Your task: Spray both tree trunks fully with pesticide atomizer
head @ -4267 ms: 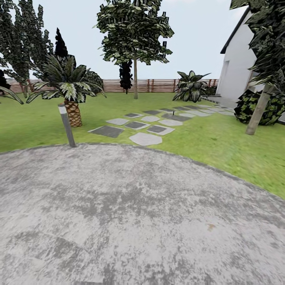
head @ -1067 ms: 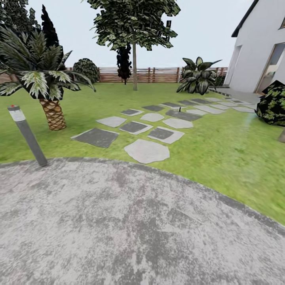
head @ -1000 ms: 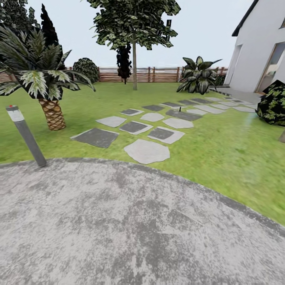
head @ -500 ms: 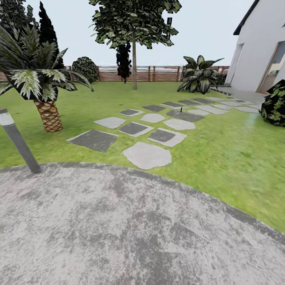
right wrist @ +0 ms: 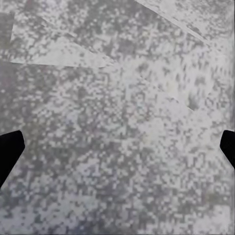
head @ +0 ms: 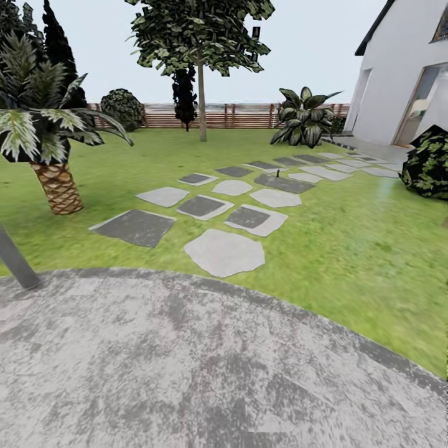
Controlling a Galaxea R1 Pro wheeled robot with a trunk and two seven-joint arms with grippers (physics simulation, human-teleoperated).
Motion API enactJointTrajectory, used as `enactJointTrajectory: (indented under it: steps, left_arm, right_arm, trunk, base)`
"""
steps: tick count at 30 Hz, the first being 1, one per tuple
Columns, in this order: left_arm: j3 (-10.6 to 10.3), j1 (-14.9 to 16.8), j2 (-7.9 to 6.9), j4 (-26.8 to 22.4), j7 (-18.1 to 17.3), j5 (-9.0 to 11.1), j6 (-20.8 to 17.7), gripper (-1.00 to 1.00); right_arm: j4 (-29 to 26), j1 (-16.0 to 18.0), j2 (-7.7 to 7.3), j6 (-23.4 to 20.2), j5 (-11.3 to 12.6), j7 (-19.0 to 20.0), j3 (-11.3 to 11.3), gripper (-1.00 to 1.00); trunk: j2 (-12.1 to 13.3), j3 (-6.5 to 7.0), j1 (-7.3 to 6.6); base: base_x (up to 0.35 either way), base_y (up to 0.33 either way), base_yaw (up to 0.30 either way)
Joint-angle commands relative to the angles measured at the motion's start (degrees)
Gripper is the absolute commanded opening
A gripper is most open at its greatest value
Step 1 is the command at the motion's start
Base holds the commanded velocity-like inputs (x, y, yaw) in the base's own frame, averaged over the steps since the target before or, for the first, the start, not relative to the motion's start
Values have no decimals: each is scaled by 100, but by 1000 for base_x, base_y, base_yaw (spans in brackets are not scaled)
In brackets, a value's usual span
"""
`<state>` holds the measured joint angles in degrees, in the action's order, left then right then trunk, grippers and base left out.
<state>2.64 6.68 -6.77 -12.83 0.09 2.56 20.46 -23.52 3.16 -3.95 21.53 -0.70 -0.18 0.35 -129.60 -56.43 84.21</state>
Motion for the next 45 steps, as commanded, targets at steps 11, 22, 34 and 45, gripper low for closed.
enactJointTrajectory:
  steps: [11, 22, 34, 45]
  left_arm:
    - [0, 1, 0, 0, 0, 2, -3, 100]
    - [5, 0, -5, 0, 0, 3, 1, 100]
    - [14, 6, -17, 0, 0, 11, 2, 100]
    - [17, 8, -19, 0, 0, 15, 2, 100]
  right_arm:
    - [-3, 0, -5, 0, 0, 8, 8, 100]
    - [3, 0, -6, 0, -4, 6, 9, 100]
    - [6, 0, 0, 0, 0, 1, 9, 100]
    - [3, 0, 0, 0, 0, 1, 10, 100]
  trunk:
    - [0, 0, 0]
    - [0, 0, 0]
    - [0, 0, 0]
    - [0, 0, 0]
  base:
    - [337, 0, -118]
    - [337, 0, -1]
    - [335, 0, 0]
    - [334, 0, 0]
